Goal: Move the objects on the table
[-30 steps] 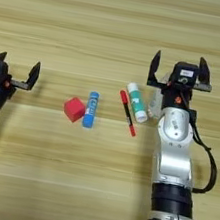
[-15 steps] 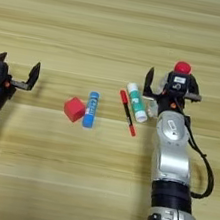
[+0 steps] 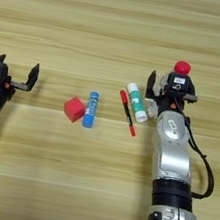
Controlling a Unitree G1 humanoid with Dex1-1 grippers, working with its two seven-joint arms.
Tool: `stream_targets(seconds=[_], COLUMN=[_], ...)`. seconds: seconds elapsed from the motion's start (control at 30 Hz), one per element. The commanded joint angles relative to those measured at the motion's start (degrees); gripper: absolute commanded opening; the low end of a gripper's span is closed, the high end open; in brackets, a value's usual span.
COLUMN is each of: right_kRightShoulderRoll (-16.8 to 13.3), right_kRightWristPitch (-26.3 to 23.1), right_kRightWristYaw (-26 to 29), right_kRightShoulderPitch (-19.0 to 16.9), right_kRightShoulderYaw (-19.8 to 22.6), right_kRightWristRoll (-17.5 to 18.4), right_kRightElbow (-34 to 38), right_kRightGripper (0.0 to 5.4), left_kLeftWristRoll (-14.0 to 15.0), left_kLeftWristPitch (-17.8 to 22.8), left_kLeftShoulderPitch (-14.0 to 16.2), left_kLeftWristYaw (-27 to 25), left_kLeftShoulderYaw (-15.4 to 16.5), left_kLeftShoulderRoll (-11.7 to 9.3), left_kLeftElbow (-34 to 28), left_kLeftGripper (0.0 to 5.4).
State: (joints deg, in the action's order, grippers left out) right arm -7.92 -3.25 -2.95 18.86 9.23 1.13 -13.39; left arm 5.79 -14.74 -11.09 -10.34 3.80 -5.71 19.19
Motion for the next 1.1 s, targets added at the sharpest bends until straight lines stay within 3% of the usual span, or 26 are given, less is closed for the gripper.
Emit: stream_targets(seconds=[0.03, 0.2, 0.43, 0.93, 1.1], right_kRightShoulderRoll=[-0.12, -0.1, 0.01, 1.04, 1.86], right_kRightWristPitch=[-1.03, -0.92, -0.08, 4.15, 5.38], right_kRightWristYaw=[0.43, 0.48, -0.21, 0.73, 2.42], right_kRightShoulderPitch=[0.94, 0.92, 0.83, -0.39, -1.3], right_kRightShoulderYaw=[-0.18, -0.19, 0.2, 0.19, -1.38], right_kRightWristRoll=[0.37, 0.48, 0.48, 1.93, 2.19], right_kRightElbow=[-0.37, -0.3, 0.58, 8.07, 11.17], right_kRightGripper=[4.11, 3.59, 3.31, 3.28, 3.28], left_kLeftWristRoll=[-0.49, -0.48, -1.03, -0.34, 1.2], left_kLeftWristPitch=[-0.05, -0.1, -0.78, -2.37, -4.43], left_kLeftShoulderPitch=[-0.85, -0.85, -0.5, 0.22, 1.25], left_kLeftWristYaw=[0.11, 0.01, -1.27, -3.66, -7.41], left_kLeftShoulderYaw=[0.07, 0.04, -0.93, -2.18, -4.07], left_kLeftShoulderRoll=[-0.33, -0.34, -0.29, 0.55, 1.15], left_kLeftElbow=[0.54, 0.51, -0.01, -1.99, -4.9], left_kLeftGripper=[5.4, 5.4, 5.4, 5.4, 5.4])
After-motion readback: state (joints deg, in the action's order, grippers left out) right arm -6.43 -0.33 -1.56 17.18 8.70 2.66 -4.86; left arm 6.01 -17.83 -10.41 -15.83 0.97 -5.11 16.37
